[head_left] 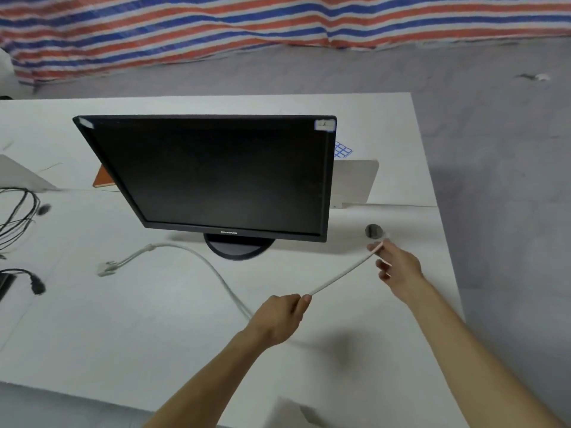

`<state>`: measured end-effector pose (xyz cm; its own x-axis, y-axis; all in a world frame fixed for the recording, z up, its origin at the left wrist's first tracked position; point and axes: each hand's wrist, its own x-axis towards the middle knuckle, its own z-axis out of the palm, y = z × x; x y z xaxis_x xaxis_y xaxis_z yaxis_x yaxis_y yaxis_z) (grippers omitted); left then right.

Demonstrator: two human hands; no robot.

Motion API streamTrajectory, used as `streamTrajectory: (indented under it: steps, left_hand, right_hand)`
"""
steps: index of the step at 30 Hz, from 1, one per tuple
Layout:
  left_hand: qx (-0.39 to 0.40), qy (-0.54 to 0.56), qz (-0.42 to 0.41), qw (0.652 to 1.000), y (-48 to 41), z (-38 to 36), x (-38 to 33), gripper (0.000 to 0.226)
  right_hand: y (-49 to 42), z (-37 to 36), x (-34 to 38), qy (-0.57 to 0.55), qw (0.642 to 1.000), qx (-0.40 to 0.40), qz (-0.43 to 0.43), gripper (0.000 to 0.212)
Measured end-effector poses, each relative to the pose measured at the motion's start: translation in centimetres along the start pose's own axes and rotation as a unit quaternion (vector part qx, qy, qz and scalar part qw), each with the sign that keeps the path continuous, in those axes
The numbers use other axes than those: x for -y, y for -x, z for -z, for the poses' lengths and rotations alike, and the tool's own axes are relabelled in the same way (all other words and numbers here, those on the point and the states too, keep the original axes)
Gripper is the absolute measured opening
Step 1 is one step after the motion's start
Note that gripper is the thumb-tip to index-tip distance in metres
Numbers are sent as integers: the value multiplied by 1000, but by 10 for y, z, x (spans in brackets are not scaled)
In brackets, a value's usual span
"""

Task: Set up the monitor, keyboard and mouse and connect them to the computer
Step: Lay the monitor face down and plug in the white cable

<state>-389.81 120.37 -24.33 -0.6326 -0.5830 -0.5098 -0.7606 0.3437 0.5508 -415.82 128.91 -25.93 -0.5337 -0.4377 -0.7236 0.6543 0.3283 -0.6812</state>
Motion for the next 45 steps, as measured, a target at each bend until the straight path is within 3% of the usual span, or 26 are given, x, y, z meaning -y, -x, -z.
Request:
streamTrajectory:
  steps: [4,6,8,11,13,15,18,20,22,26,29,32,35,38,42,45]
  left_hand:
    - [3,-6,-33,999,-12,-4,-39,57]
    - [17,-6,-49,999,-14,-6,-50,51]
    - [20,8,-52,998,-11,-3,-46,49]
    - [3,-42,-43,998,-4,1,-16,53]
    - [3,-75,-16,997,-2,4,5,56]
    - [-9,-82,-3,997,-3,4,9,58]
    - [-25,-87,-13,996,-11,-2,-15,56]
    - [-10,-69,-26,997,-15,-9,-32,55]
    - [5,-54,-40,998,-16,-11,-37,52]
    - [3,-65,-34,997,-8,-6,-3,51]
    - [-7,-125,-10,992,-1,-3,37,52]
    - [5,-122,19,992,4,-7,52,54]
    - [23,-109,-10,994,0,-15,30,55]
    - [40,-99,-43,993,-7,-20,5,46]
    - [48,-69,-50,995,-8,0,22,45]
    - [33,-48,-100,993,6,7,40,36]
  right_hand:
    - [43,-36,-29,133,980,146,-10,28]
    - [47,-41,-37,118,986,119,14,28]
    - [36,-34,-29,56,997,32,44,27]
    - [8,-4,-1,-80,992,-94,35,26]
    - [-4,14,4,-103,986,-129,18,28]
    - [0,11,-1,-78,993,-92,7,31]
    - [31,-23,-22,29,999,46,-1,24]
    - [47,-40,-38,93,991,98,6,25]
    - [49,-42,-42,108,991,74,33,28]
    - [16,1,-13,-33,994,-101,40,31]
    - [-4,34,-7,-76,980,-179,34,35]
    - [0,30,-24,-79,985,-151,2,30]
    - [32,-12,-52,0,999,-23,-29,15]
    - [63,-53,-82,82,995,56,-23,18]
    - [71,-55,-77,48,997,-38,54,23]
    - [70,-44,-68,57,992,-83,77,22]
